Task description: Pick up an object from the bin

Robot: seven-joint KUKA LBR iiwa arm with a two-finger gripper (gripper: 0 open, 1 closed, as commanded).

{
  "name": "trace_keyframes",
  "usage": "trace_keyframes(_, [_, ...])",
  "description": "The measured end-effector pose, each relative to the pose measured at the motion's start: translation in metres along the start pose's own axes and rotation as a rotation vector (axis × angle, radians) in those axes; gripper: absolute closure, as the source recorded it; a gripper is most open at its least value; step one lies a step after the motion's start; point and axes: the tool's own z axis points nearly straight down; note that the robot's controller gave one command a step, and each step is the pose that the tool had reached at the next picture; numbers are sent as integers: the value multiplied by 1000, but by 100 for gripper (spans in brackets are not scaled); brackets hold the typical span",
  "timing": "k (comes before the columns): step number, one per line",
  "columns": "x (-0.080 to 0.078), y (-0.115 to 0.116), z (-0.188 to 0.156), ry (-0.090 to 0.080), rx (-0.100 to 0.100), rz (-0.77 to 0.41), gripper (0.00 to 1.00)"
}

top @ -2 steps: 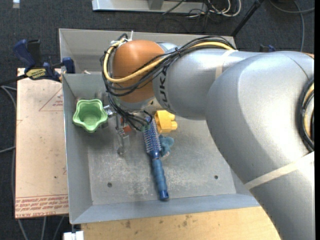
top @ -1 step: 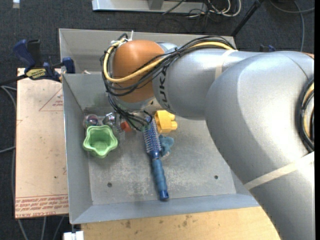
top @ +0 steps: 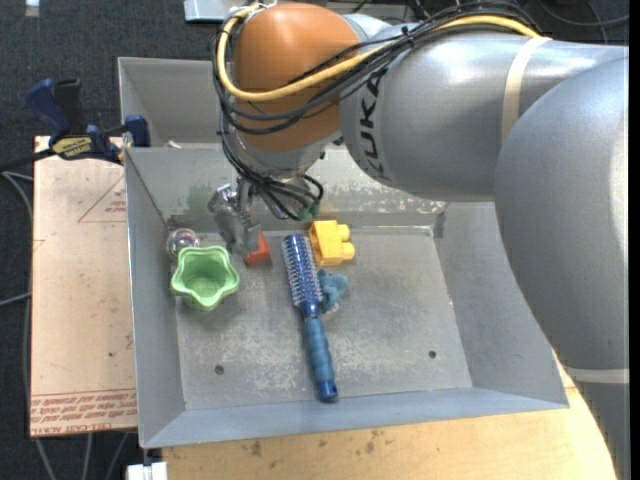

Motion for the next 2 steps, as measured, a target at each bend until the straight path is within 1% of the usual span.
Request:
trace_keyframes(1, [2, 0, 6, 8, -2, 1, 0])
trace_keyframes(2, [-22, 13, 111, 15, -4, 54, 0])
